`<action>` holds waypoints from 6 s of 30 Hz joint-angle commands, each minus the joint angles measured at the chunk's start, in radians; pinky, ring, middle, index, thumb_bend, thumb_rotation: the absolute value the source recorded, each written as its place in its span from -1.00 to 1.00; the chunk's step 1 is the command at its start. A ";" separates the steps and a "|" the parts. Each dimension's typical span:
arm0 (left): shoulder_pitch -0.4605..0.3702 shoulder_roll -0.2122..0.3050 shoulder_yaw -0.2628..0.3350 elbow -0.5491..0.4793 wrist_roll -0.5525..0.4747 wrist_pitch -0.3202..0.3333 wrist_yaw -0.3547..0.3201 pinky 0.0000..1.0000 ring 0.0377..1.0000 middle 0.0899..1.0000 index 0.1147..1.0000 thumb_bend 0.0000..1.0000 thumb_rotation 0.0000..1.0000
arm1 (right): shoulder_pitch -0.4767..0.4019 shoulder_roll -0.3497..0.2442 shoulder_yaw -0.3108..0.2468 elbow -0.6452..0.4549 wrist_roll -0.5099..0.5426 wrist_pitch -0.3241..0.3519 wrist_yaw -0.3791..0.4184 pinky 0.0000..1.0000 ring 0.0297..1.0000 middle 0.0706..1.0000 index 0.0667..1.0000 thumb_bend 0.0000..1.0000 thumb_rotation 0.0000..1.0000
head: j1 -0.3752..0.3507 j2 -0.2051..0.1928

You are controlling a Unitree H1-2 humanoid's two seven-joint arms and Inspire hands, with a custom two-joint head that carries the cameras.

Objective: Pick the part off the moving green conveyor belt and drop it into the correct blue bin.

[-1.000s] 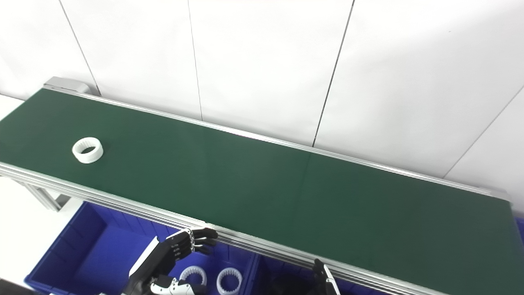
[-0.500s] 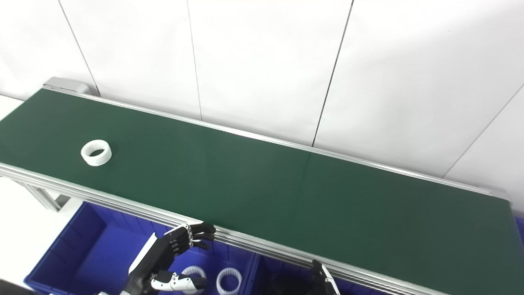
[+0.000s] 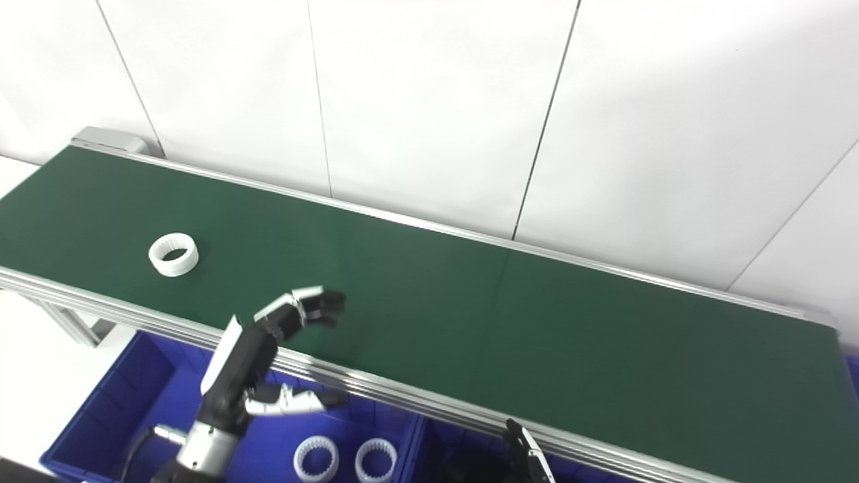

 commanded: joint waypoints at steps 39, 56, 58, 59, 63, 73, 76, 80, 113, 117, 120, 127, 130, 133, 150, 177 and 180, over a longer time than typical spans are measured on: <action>-0.253 0.089 0.063 0.152 0.528 0.338 0.334 0.69 0.87 1.00 0.91 0.70 -0.31 | -0.040 -0.022 0.057 0.031 0.022 -0.086 -0.092 0.51 0.63 0.65 0.71 0.89 -0.37 | 0.002 -0.017; -0.339 0.176 0.080 0.322 0.502 0.414 0.451 0.66 0.86 0.96 0.87 0.67 -0.68 | -0.037 -0.026 0.057 0.022 0.007 -0.086 -0.101 0.44 0.60 0.63 0.69 0.89 -0.33 | 0.006 -0.007; -0.348 0.184 0.077 0.339 0.508 0.424 0.460 0.65 0.85 0.95 0.85 0.68 -0.75 | -0.036 -0.027 0.058 0.020 0.011 -0.087 -0.101 0.45 0.60 0.64 0.69 0.89 -0.34 | 0.004 -0.005; -0.353 0.188 0.075 0.347 0.509 0.432 0.462 0.64 0.84 0.95 0.85 0.69 -0.78 | -0.034 -0.025 0.055 0.018 0.012 -0.086 -0.097 0.47 0.61 0.64 0.69 0.89 -0.34 | 0.004 -0.005; -0.365 0.199 0.066 0.370 0.510 0.462 0.465 0.64 0.83 0.94 0.84 0.69 -0.86 | -0.031 -0.023 0.049 0.010 0.002 -0.085 -0.096 0.46 0.59 0.63 0.69 0.90 -0.34 | 0.001 0.002; -0.395 0.219 0.029 0.454 0.513 0.511 0.492 0.61 0.78 0.90 0.81 0.67 -0.99 | -0.027 -0.022 0.047 0.001 0.014 -0.084 -0.084 0.47 0.60 0.64 0.69 0.91 -0.35 | -0.001 0.007; -0.405 0.222 0.017 0.485 0.508 0.518 0.496 0.64 0.79 0.90 0.80 0.65 -1.00 | -0.022 -0.019 0.044 -0.003 0.016 -0.083 -0.082 0.48 0.60 0.65 0.70 0.90 -0.34 | -0.001 0.007; -0.417 0.226 -0.003 0.518 0.511 0.523 0.499 0.64 0.79 0.89 0.80 0.63 -1.00 | -0.017 -0.015 0.040 -0.011 0.018 -0.080 -0.077 0.48 0.60 0.65 0.70 0.89 -0.35 | -0.001 0.010; -0.379 0.237 -0.092 0.427 0.438 0.524 0.388 -0.30 -0.24 -0.12 -0.11 0.00 -1.00 | -0.008 -0.008 0.039 -0.024 0.036 -0.086 -0.085 0.46 0.60 0.64 0.71 0.90 -0.37 | -0.019 0.043; -0.311 0.223 -0.076 0.276 0.424 0.492 0.402 -0.37 -0.28 -0.14 -0.09 0.00 -1.00 | 0.002 -0.005 0.040 -0.043 0.028 -0.085 -0.081 0.48 0.61 0.65 0.71 0.89 -0.37 | -0.048 0.067; -0.259 0.218 -0.069 0.162 0.420 0.458 0.405 -0.47 -0.33 -0.19 -0.07 -0.01 -1.00 | 0.012 0.000 0.041 -0.065 0.023 -0.082 -0.076 0.47 0.60 0.64 0.70 0.89 -0.34 | -0.083 0.096; -0.155 0.211 -0.047 -0.040 0.412 0.358 0.412 -0.38 -0.28 -0.15 -0.09 -0.01 -1.00 | 0.033 0.014 0.041 -0.124 0.013 -0.046 -0.056 0.46 0.59 0.64 0.70 1.00 -0.17 | -0.153 0.179; -0.122 0.212 -0.032 -0.096 0.394 0.343 0.391 -0.48 -0.32 -0.18 -0.07 -0.01 -1.00 | 0.040 0.020 0.041 -0.147 0.004 -0.040 -0.049 0.49 0.59 0.64 0.70 0.99 -0.18 | -0.183 0.223; -0.093 0.233 -0.019 -0.126 0.316 0.301 0.344 -0.42 -0.30 -0.16 -0.07 -0.01 -1.00 | 0.050 0.023 0.039 -0.178 0.019 -0.035 -0.029 0.53 0.60 0.64 0.71 0.96 -0.22 | -0.178 0.266; 0.041 0.270 -0.022 -0.167 0.185 0.222 0.137 -0.29 -0.19 -0.10 -0.15 0.00 -1.00 | 0.067 0.039 0.017 -0.296 0.068 0.061 0.045 0.53 0.60 0.66 0.72 0.91 -0.23 | -0.176 0.398; 0.091 0.315 -0.172 -0.052 0.593 0.204 0.050 0.42 -0.09 -0.14 -0.11 0.00 -1.00 | 0.059 0.049 0.007 -0.305 0.074 0.078 0.065 0.55 0.62 0.67 0.72 0.92 -0.23 | -0.176 0.398; 0.090 0.326 -0.189 -0.075 0.681 0.247 0.020 0.89 0.37 0.19 -0.15 0.01 -0.93 | 0.060 0.050 0.007 -0.310 0.074 0.085 0.067 0.57 0.63 0.68 0.73 0.92 -0.25 | -0.178 0.401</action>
